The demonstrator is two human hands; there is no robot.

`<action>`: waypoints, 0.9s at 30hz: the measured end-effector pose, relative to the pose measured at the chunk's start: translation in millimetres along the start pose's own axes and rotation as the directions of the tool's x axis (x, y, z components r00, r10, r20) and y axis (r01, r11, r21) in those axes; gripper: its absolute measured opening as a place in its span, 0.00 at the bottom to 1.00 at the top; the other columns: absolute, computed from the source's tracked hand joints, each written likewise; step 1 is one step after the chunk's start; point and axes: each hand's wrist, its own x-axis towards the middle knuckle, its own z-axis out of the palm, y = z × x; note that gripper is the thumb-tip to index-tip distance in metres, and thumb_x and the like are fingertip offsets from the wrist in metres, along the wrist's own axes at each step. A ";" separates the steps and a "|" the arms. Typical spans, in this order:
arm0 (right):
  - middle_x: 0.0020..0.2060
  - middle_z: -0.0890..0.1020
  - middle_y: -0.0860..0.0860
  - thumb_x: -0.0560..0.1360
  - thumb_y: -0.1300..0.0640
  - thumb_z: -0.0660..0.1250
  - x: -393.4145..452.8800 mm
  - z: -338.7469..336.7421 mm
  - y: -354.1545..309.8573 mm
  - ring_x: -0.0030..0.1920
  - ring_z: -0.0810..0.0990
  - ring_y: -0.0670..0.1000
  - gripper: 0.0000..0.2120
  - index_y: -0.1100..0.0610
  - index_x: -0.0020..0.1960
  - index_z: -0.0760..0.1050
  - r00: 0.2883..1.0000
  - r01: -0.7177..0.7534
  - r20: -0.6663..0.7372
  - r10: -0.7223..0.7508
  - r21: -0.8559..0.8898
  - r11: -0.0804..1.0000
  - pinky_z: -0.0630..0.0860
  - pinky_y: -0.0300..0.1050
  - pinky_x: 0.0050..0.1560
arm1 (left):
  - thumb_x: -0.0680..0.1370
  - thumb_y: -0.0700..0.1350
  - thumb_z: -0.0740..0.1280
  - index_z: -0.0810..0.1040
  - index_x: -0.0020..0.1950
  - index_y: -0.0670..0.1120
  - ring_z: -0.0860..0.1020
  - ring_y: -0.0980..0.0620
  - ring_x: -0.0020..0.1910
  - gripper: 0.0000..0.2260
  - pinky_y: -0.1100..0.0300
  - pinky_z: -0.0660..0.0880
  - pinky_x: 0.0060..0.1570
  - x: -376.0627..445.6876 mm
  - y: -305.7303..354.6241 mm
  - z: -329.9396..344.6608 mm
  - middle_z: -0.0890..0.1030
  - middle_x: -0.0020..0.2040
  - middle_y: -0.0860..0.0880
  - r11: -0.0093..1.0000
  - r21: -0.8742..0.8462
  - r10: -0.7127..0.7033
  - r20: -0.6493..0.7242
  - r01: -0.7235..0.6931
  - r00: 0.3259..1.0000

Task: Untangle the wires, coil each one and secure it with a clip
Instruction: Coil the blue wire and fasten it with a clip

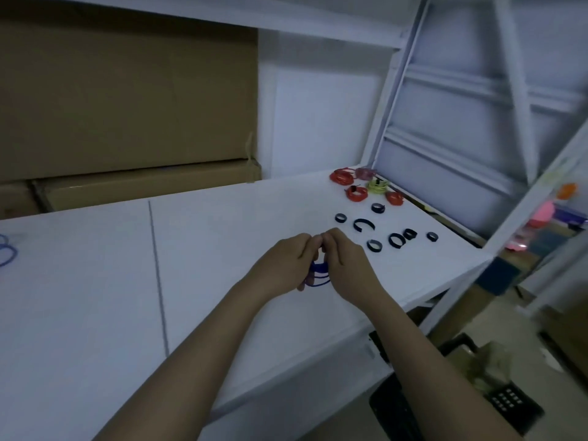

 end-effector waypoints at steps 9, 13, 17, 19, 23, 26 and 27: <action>0.36 0.67 0.44 0.82 0.66 0.50 84.7 -61.4 120.8 0.38 0.68 0.46 0.15 0.54 0.40 0.65 0.998 0.056 -0.035 -0.058 -0.051 0.997 0.63 0.37 0.42 | 0.84 0.52 0.51 0.69 0.44 0.49 0.76 0.53 0.34 0.14 0.61 0.72 0.36 138.9 27.0 68.4 0.78 0.37 0.49 0.999 -0.026 0.037 0.023 -0.037 0.999; 0.44 0.71 0.50 0.80 0.67 0.51 100.9 -94.0 160.7 0.51 0.69 0.51 0.13 0.62 0.44 0.74 0.981 0.110 -0.147 -0.128 -0.124 0.986 0.61 0.39 0.52 | 0.84 0.51 0.50 0.69 0.47 0.44 0.76 0.47 0.42 0.15 0.54 0.70 0.42 190.9 39.2 103.5 0.78 0.41 0.48 0.992 0.105 0.067 0.008 -0.067 0.998; 0.34 0.74 0.46 0.83 0.61 0.51 113.4 -124.6 189.2 0.34 0.71 0.40 0.16 0.52 0.39 0.68 1.000 -0.005 -0.020 0.006 0.038 0.999 0.67 0.33 0.37 | 0.84 0.51 0.50 0.67 0.44 0.51 0.74 0.54 0.36 0.12 0.56 0.69 0.39 221.6 56.3 130.6 0.74 0.36 0.52 0.995 0.076 0.074 -0.034 -0.071 0.997; 0.33 0.73 0.47 0.83 0.60 0.52 121.4 -136.5 202.8 0.32 0.70 0.40 0.14 0.54 0.41 0.70 0.997 -0.076 -0.017 0.079 0.150 0.986 0.67 0.32 0.35 | 0.84 0.51 0.50 0.68 0.44 0.49 0.73 0.58 0.33 0.13 0.61 0.69 0.36 234.4 64.9 142.1 0.75 0.35 0.51 0.997 -0.026 0.068 -0.058 -0.070 0.996; 0.35 0.74 0.45 0.83 0.59 0.53 139.7 -159.8 237.0 0.33 0.71 0.38 0.12 0.56 0.45 0.72 0.996 -0.079 0.056 0.072 0.138 0.987 0.66 0.31 0.36 | 0.83 0.55 0.51 0.72 0.45 0.48 0.72 0.62 0.28 0.16 0.67 0.67 0.34 256.3 76.3 162.7 0.76 0.34 0.50 0.992 -0.126 -0.013 -0.049 0.007 0.999; 0.34 0.72 0.44 0.83 0.58 0.54 150.9 -183.7 268.4 0.34 0.72 0.39 0.12 0.51 0.42 0.70 0.993 -0.104 0.063 0.100 0.062 0.993 0.66 0.34 0.36 | 0.84 0.52 0.52 0.74 0.52 0.44 0.74 0.59 0.37 0.16 0.62 0.68 0.40 265.9 76.2 180.3 0.76 0.39 0.52 0.995 -0.029 -0.098 -0.123 0.095 0.988; 0.35 0.73 0.46 0.83 0.58 0.53 154.2 -191.1 279.3 0.35 0.72 0.42 0.11 0.53 0.44 0.70 0.990 -0.127 0.058 0.125 0.034 0.991 0.66 0.39 0.37 | 0.83 0.49 0.55 0.76 0.54 0.44 0.74 0.55 0.40 0.13 0.59 0.69 0.42 268.4 74.7 185.9 0.76 0.41 0.51 0.994 0.074 -0.069 -0.139 0.080 0.988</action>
